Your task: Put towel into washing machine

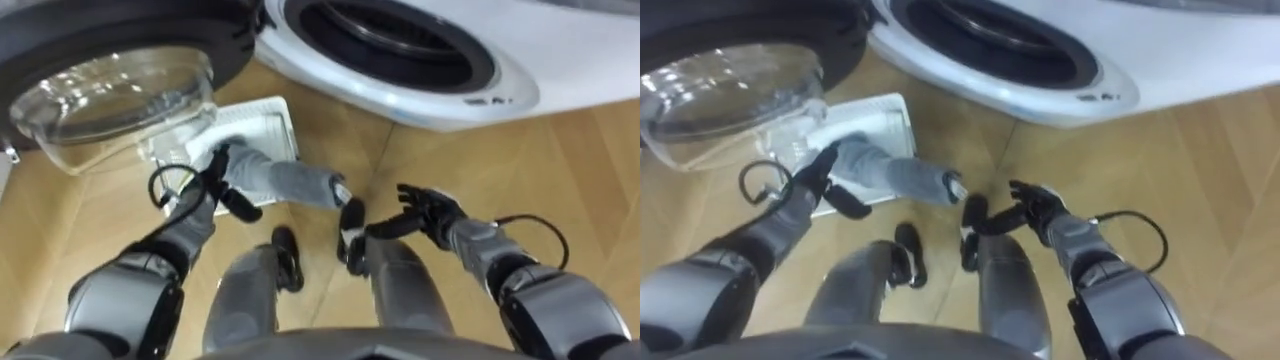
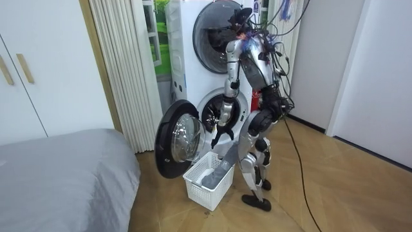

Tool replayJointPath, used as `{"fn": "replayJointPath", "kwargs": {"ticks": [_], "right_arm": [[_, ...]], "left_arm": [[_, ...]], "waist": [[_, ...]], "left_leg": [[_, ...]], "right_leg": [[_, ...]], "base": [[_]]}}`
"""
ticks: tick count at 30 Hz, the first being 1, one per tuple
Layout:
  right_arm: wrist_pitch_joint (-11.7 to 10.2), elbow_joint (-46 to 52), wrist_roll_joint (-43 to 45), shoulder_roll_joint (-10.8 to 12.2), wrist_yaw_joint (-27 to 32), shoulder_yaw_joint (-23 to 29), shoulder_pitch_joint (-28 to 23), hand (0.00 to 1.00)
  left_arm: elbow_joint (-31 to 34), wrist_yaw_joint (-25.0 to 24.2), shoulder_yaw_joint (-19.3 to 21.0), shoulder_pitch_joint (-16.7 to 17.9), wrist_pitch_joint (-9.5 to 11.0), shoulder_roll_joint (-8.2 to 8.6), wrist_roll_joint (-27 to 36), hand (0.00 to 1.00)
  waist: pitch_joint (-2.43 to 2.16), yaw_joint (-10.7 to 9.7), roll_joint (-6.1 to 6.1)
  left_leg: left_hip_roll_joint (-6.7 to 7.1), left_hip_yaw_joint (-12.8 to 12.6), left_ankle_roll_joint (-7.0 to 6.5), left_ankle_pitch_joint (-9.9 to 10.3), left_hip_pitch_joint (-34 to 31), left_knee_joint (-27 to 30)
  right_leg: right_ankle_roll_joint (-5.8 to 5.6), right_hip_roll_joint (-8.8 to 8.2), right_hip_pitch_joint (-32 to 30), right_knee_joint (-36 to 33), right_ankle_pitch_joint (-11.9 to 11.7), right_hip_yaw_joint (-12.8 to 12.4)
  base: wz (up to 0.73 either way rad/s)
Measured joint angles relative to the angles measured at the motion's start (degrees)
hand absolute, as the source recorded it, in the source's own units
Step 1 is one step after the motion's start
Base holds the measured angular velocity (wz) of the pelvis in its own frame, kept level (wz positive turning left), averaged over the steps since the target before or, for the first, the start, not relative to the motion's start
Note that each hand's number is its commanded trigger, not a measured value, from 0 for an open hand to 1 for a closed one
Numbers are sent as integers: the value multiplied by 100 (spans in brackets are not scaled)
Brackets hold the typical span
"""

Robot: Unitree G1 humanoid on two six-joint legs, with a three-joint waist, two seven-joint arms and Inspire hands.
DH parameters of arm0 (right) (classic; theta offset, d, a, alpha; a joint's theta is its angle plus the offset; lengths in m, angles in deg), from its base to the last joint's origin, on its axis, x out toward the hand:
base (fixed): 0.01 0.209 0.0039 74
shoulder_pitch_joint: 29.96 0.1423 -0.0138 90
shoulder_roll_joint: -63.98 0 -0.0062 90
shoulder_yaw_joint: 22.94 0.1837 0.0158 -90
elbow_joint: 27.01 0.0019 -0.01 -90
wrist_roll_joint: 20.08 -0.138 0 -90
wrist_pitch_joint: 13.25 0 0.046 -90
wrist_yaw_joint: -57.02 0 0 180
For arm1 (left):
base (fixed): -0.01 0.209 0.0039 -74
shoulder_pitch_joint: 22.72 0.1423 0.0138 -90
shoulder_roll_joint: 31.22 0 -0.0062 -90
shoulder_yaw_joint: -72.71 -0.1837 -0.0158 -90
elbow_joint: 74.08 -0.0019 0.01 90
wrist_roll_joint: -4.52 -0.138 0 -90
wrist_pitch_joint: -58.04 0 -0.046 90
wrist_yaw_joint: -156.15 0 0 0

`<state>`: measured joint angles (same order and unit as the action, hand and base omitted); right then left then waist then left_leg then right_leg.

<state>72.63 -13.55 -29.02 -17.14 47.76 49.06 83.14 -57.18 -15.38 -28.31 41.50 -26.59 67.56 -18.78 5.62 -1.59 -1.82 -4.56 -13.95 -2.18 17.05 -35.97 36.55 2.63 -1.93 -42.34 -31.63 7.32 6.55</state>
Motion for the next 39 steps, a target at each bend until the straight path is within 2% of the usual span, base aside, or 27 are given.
{"fn": "replayJointPath", "kwargs": {"ticks": [1,3,5,7,11,12,17,19,22,25,30,34,36,37,39], "right_arm": [[-5,90,-62,-39,40,-76,46,0],[-4,148,-227,-94,46,-141,148,0],[-5,165,-383,-157,36,-265,249,0],[-10,178,-638,-177,26,-337,396,0],[-96,367,-1069,-176,-38,-346,425,0],[-164,391,-1263,-176,-89,-392,422,0],[-437,532,-2003,-168,-212,-593,454,0],[-639,545,-2074,-166,-306,-617,466,0],[-835,553,-2236,-154,-392,-679,510,0],[-903,652,-2361,-150,-402,-774,500,0],[-988,832,-2465,-162,-413,-994,494,0],[-1030,985,-2459,-138,-434,-1079,498,0],[-1052,994,-2474,-136,-468,-1095,502,0],[-1093,997,-2509,-137,-473,-1129,502,0],[-1107,997,-2589,-138,-474,-1175,502,0]], "left_arm": [[-4,8,-98,-113,1,-59,-9,0],[-3,79,-237,-338,0,-152,-18,0],[3,203,-345,-520,1,-193,-59,0],[7,288,-410,-714,2,-237,-117,0],[7,411,-508,-867,41,-253,-237,0],[7,497,-530,-873,71,-259,-296,0],[7,930,-778,-1011,143,-287,-690,0],[0,1116,-877,-992,179,-280,-929,0],[-4,1252,-984,-951,208,-285,-1025,0],[-5,1380,-1015,-937,230,-329,-1022,0],[-3,1610,-1467,-944,385,-495,-1021,0],[-10,1638,-1621,-952,434,-506,-1022,0],[-10,1638,-1627,-957,460,-492,-1021,24],[-10,1638,-1628,-964,468,-494,-1024,53],[-9,1638,-1630,-964,468,-494,-1024,73]], "waist": [[30,-8,-27],[54,-44,-60],[57,-72,-58],[60,-115,-54],[64,-269,-61],[63,-311,-61],[61,-437,-66],[59,-480,-70],[59,-587,-74],[60,-635,-93],[46,-798,-168],[48,-920,-256],[49,-938,-269],[47,-943,-287],[44,-944,-293]], "left_leg": [[-46,-4,-10,89,-247,264],[-106,-2,-42,227,-679,651],[-174,-10,-99,409,-1062,936],[-251,9,-176,700,-1578,1438],[-283,59,-207,888,-2186,2131],[-317,77,-223,930,-2344,2330],[-504,138,-286,1048,-3059,3054],[-579,163,-272,1163,-3305,3392],[-606,184,-249,1256,-3517,3668],[-679,283,-192,1369,-3658,3896],[-687,414,-98,1453,-3838,4061],[-691,561,-15,1607,-3985,4326],[-694,628,12,1665,-4039,4434],[-695,645,17,1691,-4059,4481],[-697,657,26,1736,-4071,4531]], "right_leg": [[37,-8,-291,-292,25,10],[102,-31,-740,-645,67,73],[175,-47,-1126,-882,124,152],[264,-45,-1643,-1317,282,148],[327,-112,-2236,-1930,392,124],[305,-112,-2380,-2080,429,125],[356,-55,-3027,-2594,457,158],[416,-52,-3283,-2889,518,186],[494,-106,-3512,-3198,621,224],[562,-89,-3619,-3391,681,313],[674,-113,-3768,-3590,819,420],[745,-108,-3877,-3858,978,515],[760,-101,-3913,-3953,1041,549],[767,-98,-3934,-4006,1075,555],[768,-97,-3954,-4063,1114,555]], "base": [[-22],[-11],[-7],[-12],[0],[0],[-4],[-13],[-1],[0],[6],[3],[-2],[0],[0]]}}
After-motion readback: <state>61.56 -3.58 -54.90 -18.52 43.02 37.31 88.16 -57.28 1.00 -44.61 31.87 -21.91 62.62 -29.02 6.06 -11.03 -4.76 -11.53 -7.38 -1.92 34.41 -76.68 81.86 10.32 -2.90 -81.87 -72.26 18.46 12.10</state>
